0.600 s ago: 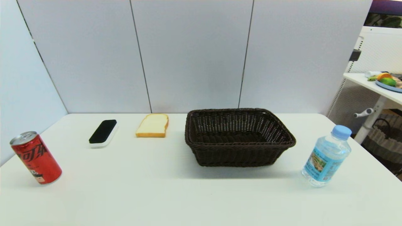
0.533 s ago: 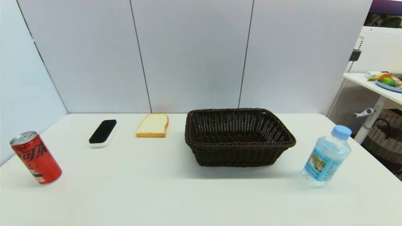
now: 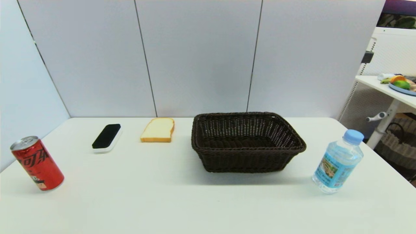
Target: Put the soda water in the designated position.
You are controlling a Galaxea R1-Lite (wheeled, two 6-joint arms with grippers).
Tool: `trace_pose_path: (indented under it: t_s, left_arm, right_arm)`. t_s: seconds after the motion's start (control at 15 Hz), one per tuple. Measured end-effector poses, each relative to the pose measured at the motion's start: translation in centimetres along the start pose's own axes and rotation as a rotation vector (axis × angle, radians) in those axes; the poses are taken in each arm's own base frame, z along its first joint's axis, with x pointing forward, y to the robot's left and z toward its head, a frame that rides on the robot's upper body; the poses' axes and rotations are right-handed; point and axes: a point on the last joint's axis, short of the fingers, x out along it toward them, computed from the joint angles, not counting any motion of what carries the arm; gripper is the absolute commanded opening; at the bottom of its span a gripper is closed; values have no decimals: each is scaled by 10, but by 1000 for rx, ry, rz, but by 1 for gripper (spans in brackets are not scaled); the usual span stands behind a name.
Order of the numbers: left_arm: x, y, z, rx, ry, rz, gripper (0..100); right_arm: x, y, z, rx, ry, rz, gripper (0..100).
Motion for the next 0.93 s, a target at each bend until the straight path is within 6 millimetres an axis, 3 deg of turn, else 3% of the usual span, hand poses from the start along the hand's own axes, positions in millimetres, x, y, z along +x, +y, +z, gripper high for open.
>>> trace_pose_path:
  t_s: [0.27, 0.53, 0.73, 0.93]
  left_arm:
    - [0, 0, 0, 0, 0, 0, 100]
    - [0, 0, 0, 0, 0, 0, 100]
    - [0, 0, 0, 0, 0, 0, 100]
    - [0, 0, 0, 0, 0, 0, 100]
  right_arm:
    - [28, 0, 71, -4, 4, 72, 100]
    - [92, -2, 119, -23, 63, 103, 100]
    - [147, -3, 132, -36, 76, 115, 100]
    - [185, -3, 122, -38, 98, 112, 100]
